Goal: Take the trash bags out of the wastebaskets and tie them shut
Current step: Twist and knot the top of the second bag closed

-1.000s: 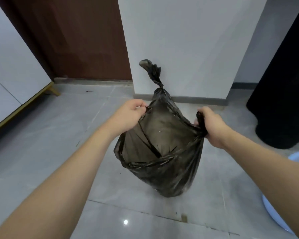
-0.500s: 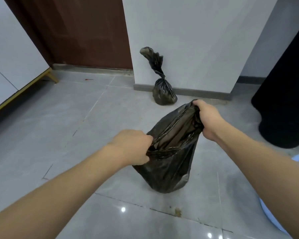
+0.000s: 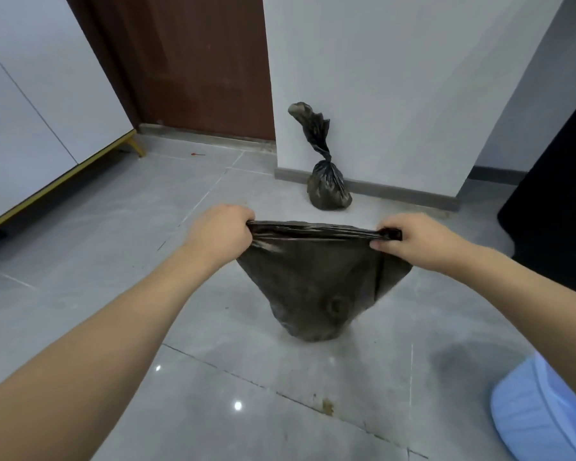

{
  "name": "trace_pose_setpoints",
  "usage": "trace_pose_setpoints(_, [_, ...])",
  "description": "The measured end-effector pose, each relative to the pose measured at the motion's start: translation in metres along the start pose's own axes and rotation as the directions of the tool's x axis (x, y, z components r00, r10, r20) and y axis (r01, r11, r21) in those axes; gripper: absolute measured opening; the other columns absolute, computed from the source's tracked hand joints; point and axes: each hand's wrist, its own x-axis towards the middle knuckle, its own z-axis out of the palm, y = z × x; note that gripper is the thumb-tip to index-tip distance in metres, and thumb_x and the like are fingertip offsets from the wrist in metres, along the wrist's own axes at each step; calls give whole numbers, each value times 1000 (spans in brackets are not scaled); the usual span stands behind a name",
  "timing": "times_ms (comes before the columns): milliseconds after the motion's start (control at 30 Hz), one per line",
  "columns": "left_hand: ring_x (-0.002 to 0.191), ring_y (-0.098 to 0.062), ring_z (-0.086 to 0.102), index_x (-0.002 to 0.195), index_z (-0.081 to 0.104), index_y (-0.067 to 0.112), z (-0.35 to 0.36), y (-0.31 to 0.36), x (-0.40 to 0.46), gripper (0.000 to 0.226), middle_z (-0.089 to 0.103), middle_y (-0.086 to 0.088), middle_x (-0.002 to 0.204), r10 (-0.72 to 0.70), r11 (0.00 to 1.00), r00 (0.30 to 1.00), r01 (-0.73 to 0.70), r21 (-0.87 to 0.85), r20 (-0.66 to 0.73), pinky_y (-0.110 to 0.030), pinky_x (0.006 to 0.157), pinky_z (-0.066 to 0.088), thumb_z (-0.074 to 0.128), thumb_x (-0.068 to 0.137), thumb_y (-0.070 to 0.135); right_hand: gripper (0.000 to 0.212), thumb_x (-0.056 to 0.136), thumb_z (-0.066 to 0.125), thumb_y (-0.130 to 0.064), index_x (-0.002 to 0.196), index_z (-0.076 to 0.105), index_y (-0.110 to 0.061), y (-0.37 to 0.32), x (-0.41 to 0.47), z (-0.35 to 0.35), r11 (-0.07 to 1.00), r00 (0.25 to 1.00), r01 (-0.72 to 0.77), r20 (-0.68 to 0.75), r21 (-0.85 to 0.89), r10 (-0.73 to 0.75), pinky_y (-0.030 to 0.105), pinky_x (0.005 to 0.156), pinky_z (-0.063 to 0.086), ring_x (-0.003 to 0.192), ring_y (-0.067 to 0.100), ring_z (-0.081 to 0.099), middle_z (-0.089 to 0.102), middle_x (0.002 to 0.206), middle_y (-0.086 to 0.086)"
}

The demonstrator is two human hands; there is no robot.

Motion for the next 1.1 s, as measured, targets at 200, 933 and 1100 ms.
trace_pose_setpoints(200, [72, -28, 59, 82, 54, 20, 2, 11, -17, 26, 58, -1, 70, 153, 982, 988, -152, 111, -4, -31, 52, 35, 43, 90, 41, 25, 95, 46, -17, 101, 65, -1, 2, -1, 6, 121, 951, -175, 136, 977, 277, 38, 81, 46, 83, 23, 66, 71, 92, 13])
trace_pose_setpoints(933, [79, -16, 70, 102, 71, 5, -28, 71, -10, 17, 74, -6, 89, 41, 255, 998, 40, -966, 52, -26, 70, 56, 57, 93, 2, 47, 72, 81, -24, 115, 68, -11, -57, 5, 46, 315, 997, 0, -25, 949, 75, 32, 94, 53, 108, 20, 68, 72, 114, 6])
trace_pose_setpoints(1100, [98, -14, 62, 122, 59, 7, -14, 68, -12, 61, 66, -7, 108, -148, 132, 988, -31, -991, -51, -23, 77, 53, 52, 61, 3, 29, 91, 63, -9, 119, 63, -16, -59, 17, 42, 375, 974, 61, -137, 925, 179, 26, 92, 52, 106, 10, 67, 72, 110, -2])
